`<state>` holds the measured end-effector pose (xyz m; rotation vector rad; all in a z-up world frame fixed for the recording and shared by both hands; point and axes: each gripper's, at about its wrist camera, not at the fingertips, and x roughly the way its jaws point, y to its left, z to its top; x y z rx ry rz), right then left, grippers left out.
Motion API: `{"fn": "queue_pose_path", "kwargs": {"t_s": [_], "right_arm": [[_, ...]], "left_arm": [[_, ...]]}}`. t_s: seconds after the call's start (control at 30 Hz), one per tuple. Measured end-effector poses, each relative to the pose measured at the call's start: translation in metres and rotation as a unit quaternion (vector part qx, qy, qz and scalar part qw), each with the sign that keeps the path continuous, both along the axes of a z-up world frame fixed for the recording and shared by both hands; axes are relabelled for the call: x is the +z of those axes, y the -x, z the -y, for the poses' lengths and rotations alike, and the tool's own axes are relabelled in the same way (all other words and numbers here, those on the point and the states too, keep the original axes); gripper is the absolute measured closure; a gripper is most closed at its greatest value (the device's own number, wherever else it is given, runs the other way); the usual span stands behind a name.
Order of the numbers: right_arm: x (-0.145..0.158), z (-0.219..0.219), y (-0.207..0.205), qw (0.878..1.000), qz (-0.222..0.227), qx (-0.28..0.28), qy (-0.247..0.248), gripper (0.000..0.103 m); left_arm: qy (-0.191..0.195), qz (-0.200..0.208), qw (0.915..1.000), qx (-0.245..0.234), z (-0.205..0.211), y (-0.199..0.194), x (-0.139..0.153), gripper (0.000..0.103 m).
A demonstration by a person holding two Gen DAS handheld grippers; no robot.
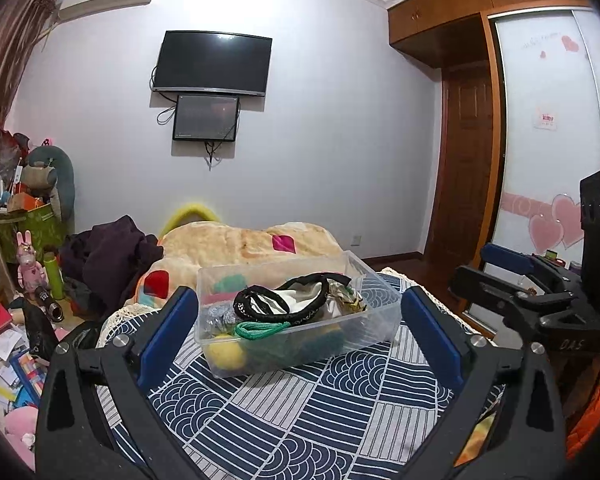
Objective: Organize soft objects
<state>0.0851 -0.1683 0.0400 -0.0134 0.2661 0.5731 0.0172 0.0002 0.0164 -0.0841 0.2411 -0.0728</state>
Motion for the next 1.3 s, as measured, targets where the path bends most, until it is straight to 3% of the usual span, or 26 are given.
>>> {"fn": "queue_pose_path", "kwargs": {"t_s": [1.3], "right_arm": [[-0.0018, 0.0049, 0.0088, 1.0, -0.002, 0.001, -0.001, 0.0]], "left_arm": [[-0.004, 0.003, 1.0, 0.0, 0.0025, 0.0028, -0.0028, 0.0]]}}
